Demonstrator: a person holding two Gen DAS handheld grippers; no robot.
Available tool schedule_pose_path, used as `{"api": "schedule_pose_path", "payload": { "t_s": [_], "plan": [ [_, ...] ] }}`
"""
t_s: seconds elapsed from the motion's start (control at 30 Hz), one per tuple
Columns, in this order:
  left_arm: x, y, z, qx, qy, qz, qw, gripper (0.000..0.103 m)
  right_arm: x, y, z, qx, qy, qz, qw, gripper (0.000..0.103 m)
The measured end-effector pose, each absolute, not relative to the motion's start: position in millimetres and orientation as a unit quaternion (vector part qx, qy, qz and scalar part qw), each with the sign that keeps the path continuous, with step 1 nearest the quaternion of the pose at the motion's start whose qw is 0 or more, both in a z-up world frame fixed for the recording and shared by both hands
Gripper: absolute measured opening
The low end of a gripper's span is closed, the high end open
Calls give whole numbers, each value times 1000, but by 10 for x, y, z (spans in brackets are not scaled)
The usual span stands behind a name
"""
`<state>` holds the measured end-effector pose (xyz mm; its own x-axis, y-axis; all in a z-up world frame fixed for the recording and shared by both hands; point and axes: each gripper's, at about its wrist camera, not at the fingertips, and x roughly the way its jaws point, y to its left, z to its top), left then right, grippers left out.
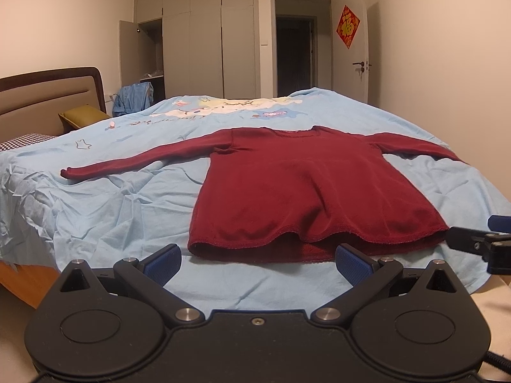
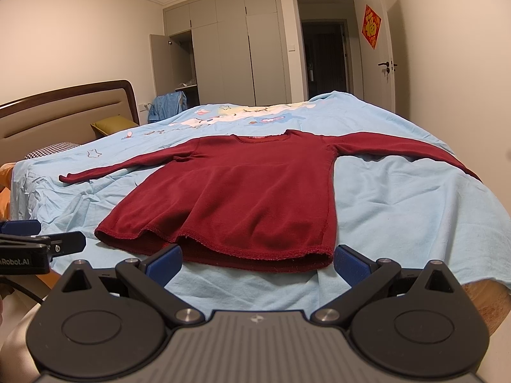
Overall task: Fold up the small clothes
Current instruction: 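Move the right gripper to the sweater's sleeve cuff and close on it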
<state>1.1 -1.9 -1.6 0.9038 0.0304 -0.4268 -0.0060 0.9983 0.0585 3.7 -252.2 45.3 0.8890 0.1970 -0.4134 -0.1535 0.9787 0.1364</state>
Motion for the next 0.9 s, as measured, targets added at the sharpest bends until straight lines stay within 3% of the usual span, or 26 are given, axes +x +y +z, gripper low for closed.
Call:
{"api": "schedule_pose_path", "payload": {
  "t_s": [0.53, 0.9],
  "plan": [
    [688, 23, 265, 39, 247, 12, 968, 102, 543, -2749, 792, 51, 195, 77, 976, 103],
    [1491, 97, 321, 14, 270, 29, 962, 102, 1237, -2881, 616, 51, 235, 64, 969, 103]
  ]
}}
